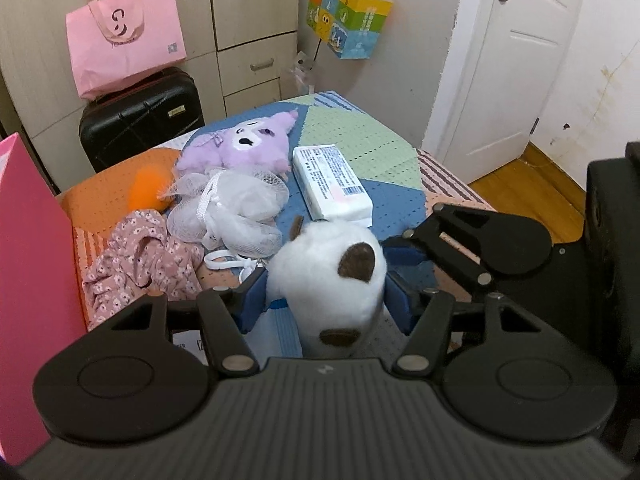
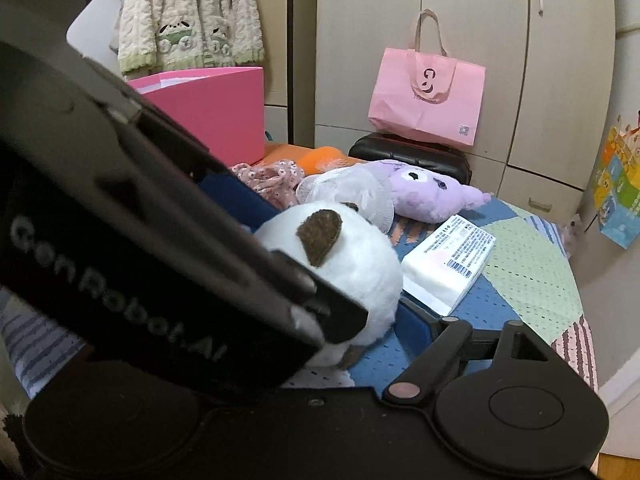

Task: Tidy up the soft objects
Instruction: 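Close the left tool on the panda plush and lift it, then carry the panda plush with the left tool over the pink box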

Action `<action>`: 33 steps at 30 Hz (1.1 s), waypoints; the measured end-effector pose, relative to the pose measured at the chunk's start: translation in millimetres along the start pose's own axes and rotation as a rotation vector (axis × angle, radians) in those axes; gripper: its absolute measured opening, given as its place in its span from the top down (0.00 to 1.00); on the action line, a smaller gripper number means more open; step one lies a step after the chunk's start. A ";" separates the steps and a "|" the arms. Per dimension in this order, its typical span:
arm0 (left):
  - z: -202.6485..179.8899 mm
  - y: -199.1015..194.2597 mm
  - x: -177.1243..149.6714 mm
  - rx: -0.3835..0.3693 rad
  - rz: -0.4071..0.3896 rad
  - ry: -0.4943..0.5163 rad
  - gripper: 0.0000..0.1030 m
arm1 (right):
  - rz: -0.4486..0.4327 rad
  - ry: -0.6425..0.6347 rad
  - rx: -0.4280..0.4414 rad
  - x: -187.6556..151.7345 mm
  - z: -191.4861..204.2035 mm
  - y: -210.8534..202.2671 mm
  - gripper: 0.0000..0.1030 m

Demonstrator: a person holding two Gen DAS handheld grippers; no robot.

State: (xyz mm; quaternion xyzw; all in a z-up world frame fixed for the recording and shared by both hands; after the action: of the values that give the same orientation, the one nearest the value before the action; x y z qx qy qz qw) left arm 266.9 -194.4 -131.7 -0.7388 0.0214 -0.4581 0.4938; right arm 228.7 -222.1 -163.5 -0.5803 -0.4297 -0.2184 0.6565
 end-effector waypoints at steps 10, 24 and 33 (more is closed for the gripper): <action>-15.8 -10.6 -2.1 -0.026 -0.005 0.016 0.41 | -0.024 0.011 -0.031 -5.6 1.9 -16.4 0.21; -49.1 -40.0 6.5 -0.081 -0.073 0.052 0.41 | -0.077 -0.007 -0.096 2.2 -6.8 -57.1 0.21; -63.9 -60.5 6.8 -0.133 -0.063 0.028 0.41 | -0.067 -0.005 -0.084 9.8 -8.6 -84.9 0.21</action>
State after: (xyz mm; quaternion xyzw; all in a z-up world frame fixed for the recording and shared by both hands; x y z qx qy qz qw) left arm 200.8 -212.2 -76.1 -0.7638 0.0353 -0.4812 0.4287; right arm 169.9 -247.8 -106.4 -0.5931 -0.4411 -0.2562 0.6229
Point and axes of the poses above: each gripper's, at about its wrist camera, not at the fingertips, and y roughly the way its jaws point, z to its left, x to its top, the point moved 9 cm from there along y, roughly the way its jaws point, and after that the axes turned 3 degrees about -x, right-handed, at the moved point
